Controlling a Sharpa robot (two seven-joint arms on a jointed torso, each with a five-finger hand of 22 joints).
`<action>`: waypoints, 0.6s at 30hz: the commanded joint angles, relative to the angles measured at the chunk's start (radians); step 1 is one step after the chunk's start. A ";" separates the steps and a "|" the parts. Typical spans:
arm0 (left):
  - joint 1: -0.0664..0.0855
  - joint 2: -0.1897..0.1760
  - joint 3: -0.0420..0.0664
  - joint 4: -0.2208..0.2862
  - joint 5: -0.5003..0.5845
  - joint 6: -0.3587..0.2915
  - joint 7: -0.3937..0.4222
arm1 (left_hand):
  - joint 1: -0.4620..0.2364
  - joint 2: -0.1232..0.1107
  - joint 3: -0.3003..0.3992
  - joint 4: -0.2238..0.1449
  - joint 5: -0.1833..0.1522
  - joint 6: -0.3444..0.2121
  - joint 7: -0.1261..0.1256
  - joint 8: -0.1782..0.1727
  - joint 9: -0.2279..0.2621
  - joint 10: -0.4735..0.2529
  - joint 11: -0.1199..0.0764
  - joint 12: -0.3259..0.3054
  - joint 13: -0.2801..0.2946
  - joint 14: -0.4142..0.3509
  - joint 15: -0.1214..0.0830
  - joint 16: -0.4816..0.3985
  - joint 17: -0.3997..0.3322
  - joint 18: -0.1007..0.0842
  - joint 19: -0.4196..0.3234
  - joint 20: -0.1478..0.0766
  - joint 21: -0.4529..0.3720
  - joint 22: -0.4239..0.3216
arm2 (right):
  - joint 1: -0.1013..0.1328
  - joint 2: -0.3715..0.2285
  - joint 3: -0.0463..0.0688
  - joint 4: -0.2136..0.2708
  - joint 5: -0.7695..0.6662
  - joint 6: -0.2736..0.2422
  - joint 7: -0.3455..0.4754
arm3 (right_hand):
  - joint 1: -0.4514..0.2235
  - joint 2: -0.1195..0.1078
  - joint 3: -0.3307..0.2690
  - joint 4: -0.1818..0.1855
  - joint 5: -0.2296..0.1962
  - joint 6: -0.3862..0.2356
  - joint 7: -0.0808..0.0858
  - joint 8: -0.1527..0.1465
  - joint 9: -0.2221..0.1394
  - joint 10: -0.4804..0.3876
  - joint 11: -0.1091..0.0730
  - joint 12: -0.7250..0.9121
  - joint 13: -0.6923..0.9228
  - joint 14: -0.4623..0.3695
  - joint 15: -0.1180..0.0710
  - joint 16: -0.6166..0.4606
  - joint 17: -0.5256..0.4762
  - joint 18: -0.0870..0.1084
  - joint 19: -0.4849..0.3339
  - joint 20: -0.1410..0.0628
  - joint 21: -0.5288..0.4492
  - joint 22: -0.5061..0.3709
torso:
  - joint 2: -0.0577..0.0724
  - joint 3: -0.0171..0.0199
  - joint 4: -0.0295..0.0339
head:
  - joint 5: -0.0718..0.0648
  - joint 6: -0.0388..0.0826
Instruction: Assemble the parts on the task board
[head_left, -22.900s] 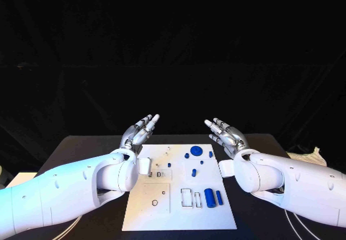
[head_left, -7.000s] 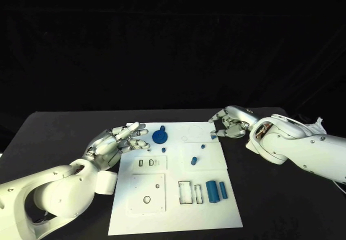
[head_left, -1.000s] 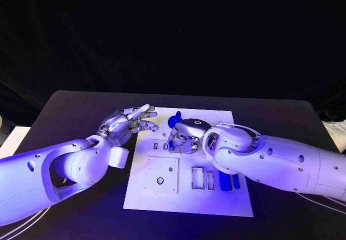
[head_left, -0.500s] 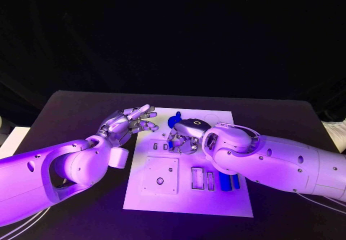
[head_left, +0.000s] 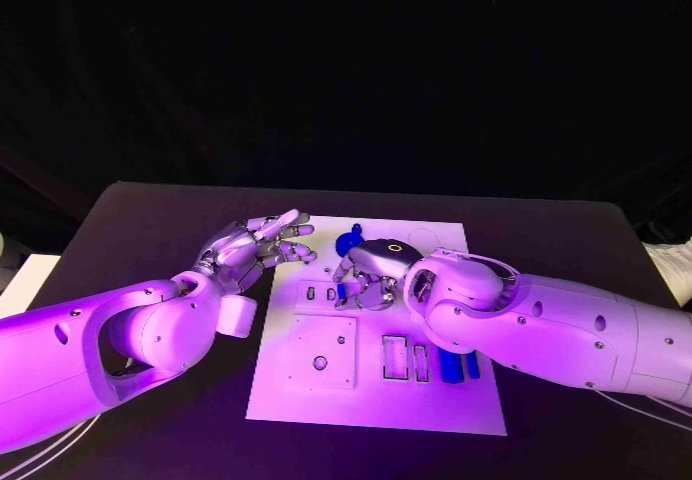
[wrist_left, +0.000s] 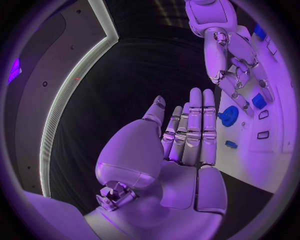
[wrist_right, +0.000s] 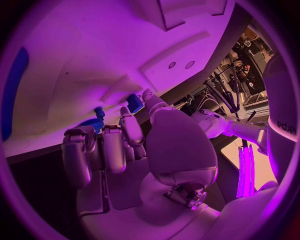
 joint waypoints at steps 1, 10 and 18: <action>0.001 0.003 0.001 -0.001 0.000 0.024 0.006 | -0.004 0.009 -0.001 -0.008 0.003 -0.006 0.000 -0.004 0.001 -0.005 0.001 0.001 0.001 -0.006 -0.001 -0.004 0.003 0.010 -0.005 -0.001 0.006 0.001 | -0.001 -0.006 0.000 0.012 -0.001 -0.086 0.034 | -0.009 -0.002 -0.010 0.001 -0.003 -0.005 -0.004 0.005 0.003 -0.005 0.003 -0.001 0.038 0.065 0.008 -0.003 0.085 -0.002 0.068 0.008 -0.004 0.216 | 0.000 0.0001 0.0007 | -0.001 -0.001; 0.001 0.002 0.001 -0.016 -0.069 0.007 -0.046 | -0.016 0.015 0.006 -0.021 -0.008 0.047 -0.045 0.011 0.007 0.160 -0.055 0.068 0.037 0.142 -0.057 0.149 0.115 0.015 0.094 -0.048 0.107 0.050 | 0.004 -0.078 0.006 0.061 0.119 -0.210 0.232 | 0.011 0.001 -0.023 0.006 0.006 0.005 -0.007 0.013 0.008 -0.003 0.000 0.002 0.036 0.066 0.006 -0.001 0.090 -0.003 0.072 0.008 -0.002 0.221 | -0.001 0.0006 -0.0025 | 0.002 -0.001; 0.003 0.008 0.001 -0.047 -0.255 0.068 -0.234 | -0.053 0.007 0.003 -0.022 -0.009 0.092 -0.096 0.047 0.027 0.274 -0.113 0.261 0.197 0.329 -0.109 1.090 1.060 -0.047 0.356 -0.108 0.589 0.577 | 0.041 -0.187 0.022 0.103 0.337 -0.120 0.360 | 0.041 0.003 -0.035 -0.001 0.008 0.011 -0.009 0.015 0.011 -0.015 -0.001 -0.019 0.022 0.063 0.005 -0.011 0.078 0.000 0.061 0.007 -0.009 0.206 | -0.008 0.0041 -0.0019 | 0.002 -0.001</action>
